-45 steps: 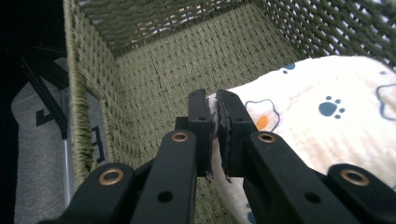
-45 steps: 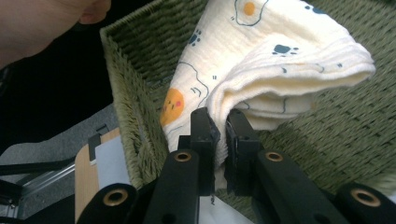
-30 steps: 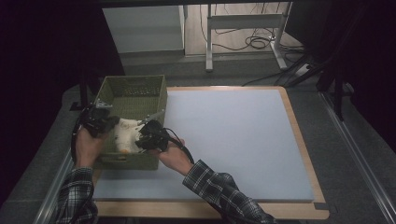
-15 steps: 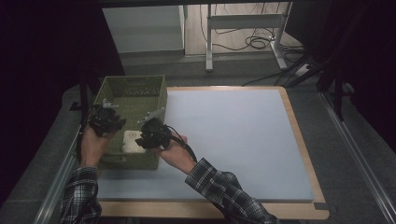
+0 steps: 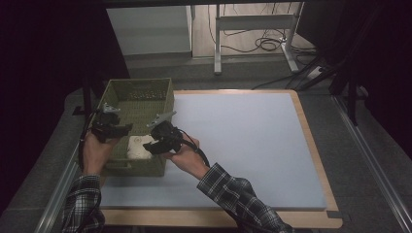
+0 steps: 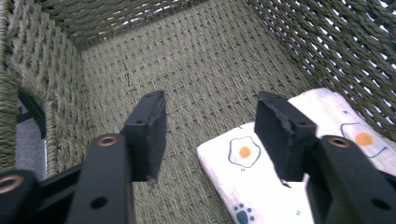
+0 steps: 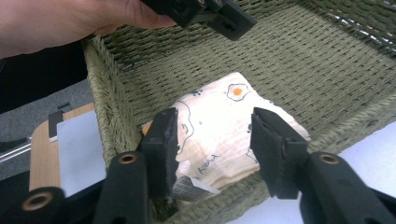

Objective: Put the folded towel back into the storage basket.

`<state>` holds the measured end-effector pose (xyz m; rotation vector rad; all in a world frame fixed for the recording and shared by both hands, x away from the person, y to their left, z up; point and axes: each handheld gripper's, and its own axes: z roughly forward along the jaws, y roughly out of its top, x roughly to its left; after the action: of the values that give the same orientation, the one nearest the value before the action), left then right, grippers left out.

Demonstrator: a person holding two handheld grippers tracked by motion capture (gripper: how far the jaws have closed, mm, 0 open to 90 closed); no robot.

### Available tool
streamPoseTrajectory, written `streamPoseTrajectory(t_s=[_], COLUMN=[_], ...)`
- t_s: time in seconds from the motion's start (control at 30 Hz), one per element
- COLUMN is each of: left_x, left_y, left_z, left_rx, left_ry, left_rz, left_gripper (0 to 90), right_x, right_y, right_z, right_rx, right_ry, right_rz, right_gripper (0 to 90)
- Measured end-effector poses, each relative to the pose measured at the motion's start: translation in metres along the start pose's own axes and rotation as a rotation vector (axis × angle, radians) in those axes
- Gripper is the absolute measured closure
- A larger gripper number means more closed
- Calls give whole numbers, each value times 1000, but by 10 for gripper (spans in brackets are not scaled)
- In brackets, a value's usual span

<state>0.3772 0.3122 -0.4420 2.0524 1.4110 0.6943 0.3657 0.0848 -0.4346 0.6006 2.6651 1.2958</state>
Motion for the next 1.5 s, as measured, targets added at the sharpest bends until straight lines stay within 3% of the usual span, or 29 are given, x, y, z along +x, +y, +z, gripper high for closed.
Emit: streamPoseTrajectory(t_s=[0.2,0.23,0.3,0.57,0.63,0.7,0.9,0.97,1.0,1.07,1.13,1.2,1.33,1.4,1.47,1.5], left_x=[2,2,2,-3,1,2,7,8,9,8,7,9,14,13,11,11], left_y=[0,1,2,5,3,3,6,8,9,11,15,19,23,22,22,22], left_z=[3,8,10,39,56,62,90,96,97,98,97,93,92,95,94,92], left_rx=[46,91,112,309,366,385,529,556,562,571,560,512,489,494,477,455], left_ry=[-22,-32,-47,-85,-76,-76,-129,-161,-184,-187,-166,-96,-18,-5,14,-6], left_rz=[24,44,53,126,117,111,70,44,27,35,73,84,83,88,90,68], left_gripper=[440,444,450,505,515,533,573,632,702,849,874,877,863,815,699,666], right_x=[-4,-6,-7,-18,-21,-25,-34,-37,-39,-43,-47,-50,-53,-54,-55,-55], right_y=[-2,-2,-3,-11,-13,-16,-22,-23,-24,-27,-29,-32,-35,-36,-37,-38], right_z=[-7,-10,-11,-25,-29,-34,-45,-49,-50,-52,-54,-55,-56,-56,-57,-57], right_rx=[-15,-21,-24,-45,-51,-59,-77,-84,-86,-89,-90,-89,-87,-87,-85,-85], right_ry=[-1,-1,-4,-21,-27,-32,-55,-57,-61,-69,-74,-79,-84,-86,-87,-89], right_rz=[0,3,3,4,4,8,9,16,18,20,32,41,47,49,49,50], right_gripper=[465,455,451,424,421,420,421,421,421,421,421,422,422,423,422,421])
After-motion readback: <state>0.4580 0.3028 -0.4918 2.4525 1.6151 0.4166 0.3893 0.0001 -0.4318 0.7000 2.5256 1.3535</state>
